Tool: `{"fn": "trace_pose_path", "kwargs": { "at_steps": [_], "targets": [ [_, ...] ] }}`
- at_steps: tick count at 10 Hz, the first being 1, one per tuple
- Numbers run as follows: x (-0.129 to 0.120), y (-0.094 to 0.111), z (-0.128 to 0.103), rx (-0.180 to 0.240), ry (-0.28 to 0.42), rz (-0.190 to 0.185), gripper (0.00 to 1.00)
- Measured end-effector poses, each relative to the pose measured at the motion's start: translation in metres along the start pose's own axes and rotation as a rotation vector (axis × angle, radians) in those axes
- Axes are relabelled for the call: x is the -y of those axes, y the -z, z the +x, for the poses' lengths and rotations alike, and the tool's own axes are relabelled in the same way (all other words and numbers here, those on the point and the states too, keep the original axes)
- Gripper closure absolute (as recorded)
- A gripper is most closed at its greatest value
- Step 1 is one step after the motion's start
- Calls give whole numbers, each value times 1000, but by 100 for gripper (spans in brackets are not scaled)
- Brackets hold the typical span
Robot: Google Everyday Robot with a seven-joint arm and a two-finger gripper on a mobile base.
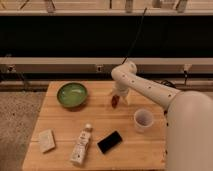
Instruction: Drag the pepper across the table
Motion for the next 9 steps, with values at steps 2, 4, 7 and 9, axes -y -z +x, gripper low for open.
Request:
{"fn": "trace_pose_path", "kwargs": {
  "at_steps": [2, 4, 7, 9],
  "targets": [
    [2, -3, 2, 5, 4, 0, 20],
    [6, -4, 2, 9, 8, 0, 20],
    [7, -8, 5, 13, 11, -1, 20],
    [10, -10, 5, 18, 18, -1, 20]
  ]
}}
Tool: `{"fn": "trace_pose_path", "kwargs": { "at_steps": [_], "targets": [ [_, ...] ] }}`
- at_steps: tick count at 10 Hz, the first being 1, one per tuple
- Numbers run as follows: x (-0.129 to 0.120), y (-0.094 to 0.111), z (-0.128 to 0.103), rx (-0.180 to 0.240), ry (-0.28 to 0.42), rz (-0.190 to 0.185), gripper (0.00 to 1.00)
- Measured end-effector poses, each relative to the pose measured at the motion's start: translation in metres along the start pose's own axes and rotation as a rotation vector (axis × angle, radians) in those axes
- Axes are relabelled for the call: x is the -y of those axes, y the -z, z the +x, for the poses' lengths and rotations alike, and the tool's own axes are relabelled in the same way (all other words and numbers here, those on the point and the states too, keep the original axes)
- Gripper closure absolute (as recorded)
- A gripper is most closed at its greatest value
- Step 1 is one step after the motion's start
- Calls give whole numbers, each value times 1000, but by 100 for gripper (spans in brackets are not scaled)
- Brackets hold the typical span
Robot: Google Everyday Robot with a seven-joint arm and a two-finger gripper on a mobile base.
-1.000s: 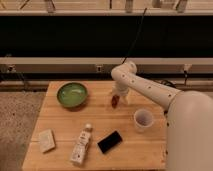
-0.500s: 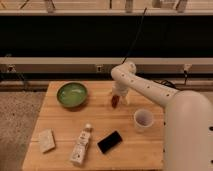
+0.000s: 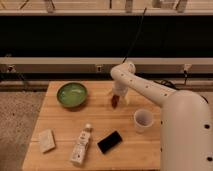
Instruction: Drag the pepper across the table
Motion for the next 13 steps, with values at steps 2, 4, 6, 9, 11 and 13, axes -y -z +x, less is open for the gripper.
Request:
{"fn": "trace_pose_path", "kwargs": {
  "at_steps": [2, 4, 6, 9, 11, 13],
  "targets": [
    [-1, -2, 2, 2, 1, 0, 20],
    [0, -4, 3, 5, 5, -1, 20],
    [0, -6, 3, 8, 9, 0, 20],
    [-1, -9, 4, 12, 15, 1, 20],
    [-1, -10, 5, 14, 22, 4, 22],
    [-2, -12, 6, 17, 25, 6, 20]
  ]
}}
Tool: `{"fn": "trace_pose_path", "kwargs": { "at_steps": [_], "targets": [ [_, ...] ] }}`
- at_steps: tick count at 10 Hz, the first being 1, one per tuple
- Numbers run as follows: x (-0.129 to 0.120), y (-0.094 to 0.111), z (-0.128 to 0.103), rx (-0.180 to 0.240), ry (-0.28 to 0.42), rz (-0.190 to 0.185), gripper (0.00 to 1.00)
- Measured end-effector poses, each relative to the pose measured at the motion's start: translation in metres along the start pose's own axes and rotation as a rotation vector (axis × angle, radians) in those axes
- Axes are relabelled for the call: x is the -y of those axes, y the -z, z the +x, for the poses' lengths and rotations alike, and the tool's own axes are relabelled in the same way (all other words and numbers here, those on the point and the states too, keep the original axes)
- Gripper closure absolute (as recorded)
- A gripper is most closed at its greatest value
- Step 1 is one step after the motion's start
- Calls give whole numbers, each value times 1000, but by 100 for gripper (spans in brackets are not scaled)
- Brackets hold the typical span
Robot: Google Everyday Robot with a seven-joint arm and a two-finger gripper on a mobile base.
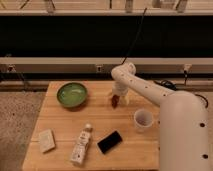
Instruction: Drag the pepper across the table
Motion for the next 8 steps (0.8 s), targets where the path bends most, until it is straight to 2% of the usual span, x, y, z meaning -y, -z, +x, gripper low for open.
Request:
{"fn": "trace_pose_path", "kwargs": {
  "at_steps": [3, 4, 6, 8],
  "targets": [
    [-1, -2, 0, 3, 7, 3, 20],
    [-1, -3, 1, 6, 9, 6, 25],
    [-1, -4, 1, 11, 10, 11, 42],
    [-2, -5, 1, 15, 14, 15, 64]
  ]
}}
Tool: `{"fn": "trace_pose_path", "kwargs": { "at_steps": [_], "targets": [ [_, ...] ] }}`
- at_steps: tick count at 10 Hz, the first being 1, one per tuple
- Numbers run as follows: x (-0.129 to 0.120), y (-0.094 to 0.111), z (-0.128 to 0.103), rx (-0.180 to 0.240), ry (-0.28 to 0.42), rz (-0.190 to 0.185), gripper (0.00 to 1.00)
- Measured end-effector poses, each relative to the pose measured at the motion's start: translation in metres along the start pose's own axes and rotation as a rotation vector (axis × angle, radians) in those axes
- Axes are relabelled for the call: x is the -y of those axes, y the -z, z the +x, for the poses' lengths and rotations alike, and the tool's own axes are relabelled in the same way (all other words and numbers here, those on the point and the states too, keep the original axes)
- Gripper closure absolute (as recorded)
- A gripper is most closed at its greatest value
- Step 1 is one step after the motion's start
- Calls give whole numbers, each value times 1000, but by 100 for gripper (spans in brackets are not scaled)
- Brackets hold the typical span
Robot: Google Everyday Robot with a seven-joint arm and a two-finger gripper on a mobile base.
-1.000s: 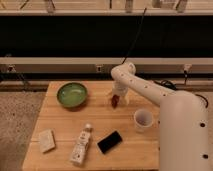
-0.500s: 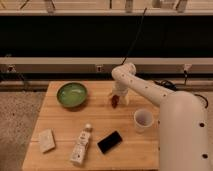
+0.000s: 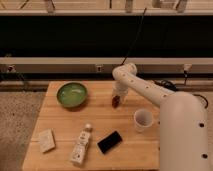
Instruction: Drag the pepper across the table
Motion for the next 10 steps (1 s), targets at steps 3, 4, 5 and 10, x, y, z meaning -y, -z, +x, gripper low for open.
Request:
{"fn": "trace_pose_path", "kwargs": {
  "at_steps": [3, 4, 5, 10],
  "targets": [
    [1, 2, 12, -10, -26, 0, 94],
    [4, 4, 24, -19, -40, 0, 99],
    [6, 5, 30, -21, -44, 0, 100],
    [-15, 16, 62, -38, -113, 4, 100]
  ]
}}
